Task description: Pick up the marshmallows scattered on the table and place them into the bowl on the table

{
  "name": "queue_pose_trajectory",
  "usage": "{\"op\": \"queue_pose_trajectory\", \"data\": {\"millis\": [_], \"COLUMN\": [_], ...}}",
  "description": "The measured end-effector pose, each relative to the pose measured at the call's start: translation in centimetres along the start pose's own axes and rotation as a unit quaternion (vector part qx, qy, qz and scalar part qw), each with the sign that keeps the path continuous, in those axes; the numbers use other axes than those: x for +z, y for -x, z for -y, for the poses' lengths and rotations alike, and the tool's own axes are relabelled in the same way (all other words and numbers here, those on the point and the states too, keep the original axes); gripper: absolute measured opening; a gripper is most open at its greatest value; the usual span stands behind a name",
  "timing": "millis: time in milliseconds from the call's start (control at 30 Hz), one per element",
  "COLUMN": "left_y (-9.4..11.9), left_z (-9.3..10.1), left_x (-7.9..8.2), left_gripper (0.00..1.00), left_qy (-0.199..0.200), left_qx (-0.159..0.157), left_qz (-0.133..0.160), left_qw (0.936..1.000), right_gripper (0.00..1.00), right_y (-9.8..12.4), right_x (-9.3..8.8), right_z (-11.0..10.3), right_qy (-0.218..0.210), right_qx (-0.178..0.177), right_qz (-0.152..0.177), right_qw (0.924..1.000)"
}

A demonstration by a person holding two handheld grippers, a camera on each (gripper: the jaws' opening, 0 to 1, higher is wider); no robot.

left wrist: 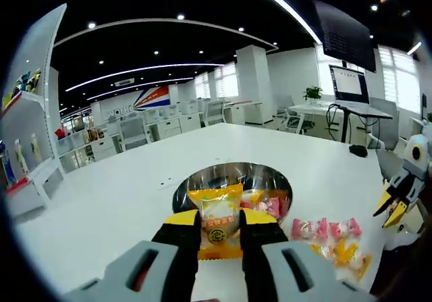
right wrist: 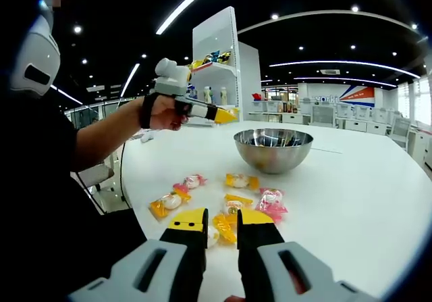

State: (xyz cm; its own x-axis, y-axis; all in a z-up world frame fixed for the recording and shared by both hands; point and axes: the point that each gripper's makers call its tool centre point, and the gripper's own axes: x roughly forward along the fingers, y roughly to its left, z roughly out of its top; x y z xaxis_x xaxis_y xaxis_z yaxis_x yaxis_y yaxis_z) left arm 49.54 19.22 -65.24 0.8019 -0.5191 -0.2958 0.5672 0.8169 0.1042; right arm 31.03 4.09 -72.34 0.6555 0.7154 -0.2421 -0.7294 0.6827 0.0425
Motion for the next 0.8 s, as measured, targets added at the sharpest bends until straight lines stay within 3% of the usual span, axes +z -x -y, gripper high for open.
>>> {"op": "queue_pose_trajectory", "data": {"millis": [133, 433, 800], "left_y": [-1.6, -4.6, -6.7], "left_z": [-0.8, -1.4, -1.5], "left_x": [0.3, -0.8, -1.7], "left_gripper": [0.24, 0.24, 0.24], "left_qy": [0.007, 0.024, 0.035], "left_qx": [0.002, 0.002, -0.003], "left_qz": [-0.007, -0.033, -0.063], "left_qw": [1.0, 0.9992, 0.9974], "right_gripper": [0.18, 0.18, 0.18], "right_y": [0.2, 0.5, 0.7], "right_x": [0.0, -0.2, -0.4], "right_z": [0.1, 0.5, 0.7], "right_qy": [-0.001, -0.005, -0.007], "right_qx": [-0.002, -0.007, -0.009], "right_qz": [0.001, 0.002, 0.002], "right_qw": [1.0, 1.0, 0.9999]}}
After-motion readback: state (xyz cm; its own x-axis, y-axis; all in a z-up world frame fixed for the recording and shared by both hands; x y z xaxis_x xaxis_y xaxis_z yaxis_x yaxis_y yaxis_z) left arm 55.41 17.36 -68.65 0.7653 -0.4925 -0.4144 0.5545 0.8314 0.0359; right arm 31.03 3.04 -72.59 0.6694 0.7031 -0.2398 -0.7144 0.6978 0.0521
